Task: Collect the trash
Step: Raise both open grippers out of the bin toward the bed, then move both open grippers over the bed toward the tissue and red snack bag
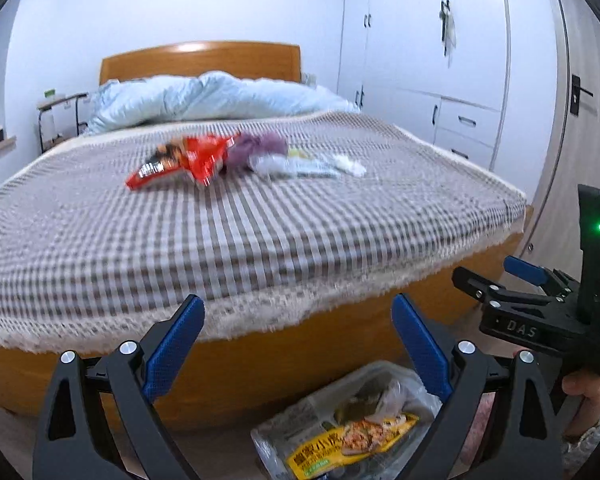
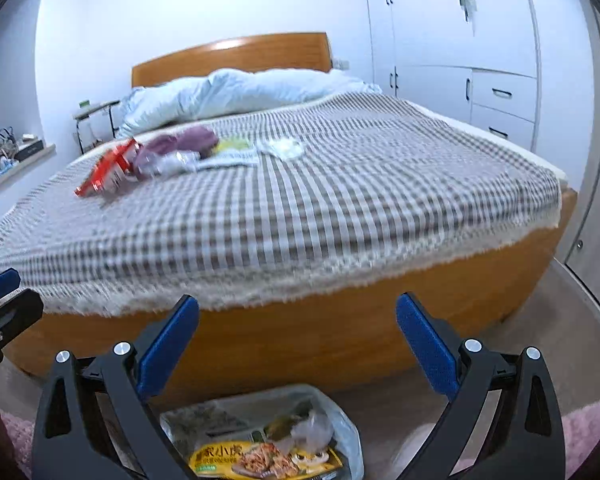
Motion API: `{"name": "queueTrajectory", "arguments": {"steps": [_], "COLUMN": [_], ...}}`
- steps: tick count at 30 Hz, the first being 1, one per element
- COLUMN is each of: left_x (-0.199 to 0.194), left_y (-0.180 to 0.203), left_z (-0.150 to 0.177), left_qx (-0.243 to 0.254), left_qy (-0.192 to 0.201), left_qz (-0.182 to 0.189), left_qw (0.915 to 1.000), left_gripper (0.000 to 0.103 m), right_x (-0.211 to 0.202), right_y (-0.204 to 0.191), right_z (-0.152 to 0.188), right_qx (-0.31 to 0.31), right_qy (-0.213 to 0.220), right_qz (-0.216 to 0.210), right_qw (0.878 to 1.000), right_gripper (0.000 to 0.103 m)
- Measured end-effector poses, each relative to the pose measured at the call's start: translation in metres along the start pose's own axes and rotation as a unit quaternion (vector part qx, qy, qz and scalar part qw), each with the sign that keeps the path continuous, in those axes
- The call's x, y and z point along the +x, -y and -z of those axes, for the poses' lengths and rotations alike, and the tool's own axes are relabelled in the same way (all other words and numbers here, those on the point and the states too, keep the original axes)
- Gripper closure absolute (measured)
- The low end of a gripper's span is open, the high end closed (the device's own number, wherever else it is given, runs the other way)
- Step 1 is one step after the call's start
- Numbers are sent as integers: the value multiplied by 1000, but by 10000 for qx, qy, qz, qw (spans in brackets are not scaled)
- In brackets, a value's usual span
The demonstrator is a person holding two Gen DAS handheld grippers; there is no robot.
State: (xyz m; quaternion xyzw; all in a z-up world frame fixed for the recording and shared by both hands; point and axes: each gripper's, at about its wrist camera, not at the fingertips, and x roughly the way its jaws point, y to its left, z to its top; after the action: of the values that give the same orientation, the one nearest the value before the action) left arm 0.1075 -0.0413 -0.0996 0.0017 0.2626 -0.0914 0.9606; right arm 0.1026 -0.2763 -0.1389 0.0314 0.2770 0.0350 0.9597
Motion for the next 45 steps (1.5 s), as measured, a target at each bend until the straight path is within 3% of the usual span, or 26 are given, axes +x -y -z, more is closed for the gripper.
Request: {"name": "queueTrajectory", "arguments": {"steps": [4,15,24,32,38,45], "left_x": [-7,-2,9,23,42,75], "left_y": [-5,-24,-46,-47,-51,-51], "left_z": [-15,-57,-90,-126,-148,-152], "left_qx": [-54,-311,-805,-599,-671,-650], "left_qy": [335,613,859,1236,1375,1206], "left_qz": [-107,-176,-135,-403,-353,-471], "left_qw": [9994,9975,9930,9897,9876,9895], "left_gripper": [7,7,7,7,7,7], "right_x": [-2,8,17,34,50,78], "right_y": [4,0,-14,-22,-27,-25], "right_z": [-16,-71,-112,-142,-167,-164], "right_qx": [-20,-143,-313,-204,65,483], "right_qy": [198,762,1270,1486,1682,1398], "right_qz": [-97,-303,-456,-543,-649,-528], "right_qw": [9998,9965,9904,9872,9836,9876], "right_gripper": [8,8,8,8,8,8]}}
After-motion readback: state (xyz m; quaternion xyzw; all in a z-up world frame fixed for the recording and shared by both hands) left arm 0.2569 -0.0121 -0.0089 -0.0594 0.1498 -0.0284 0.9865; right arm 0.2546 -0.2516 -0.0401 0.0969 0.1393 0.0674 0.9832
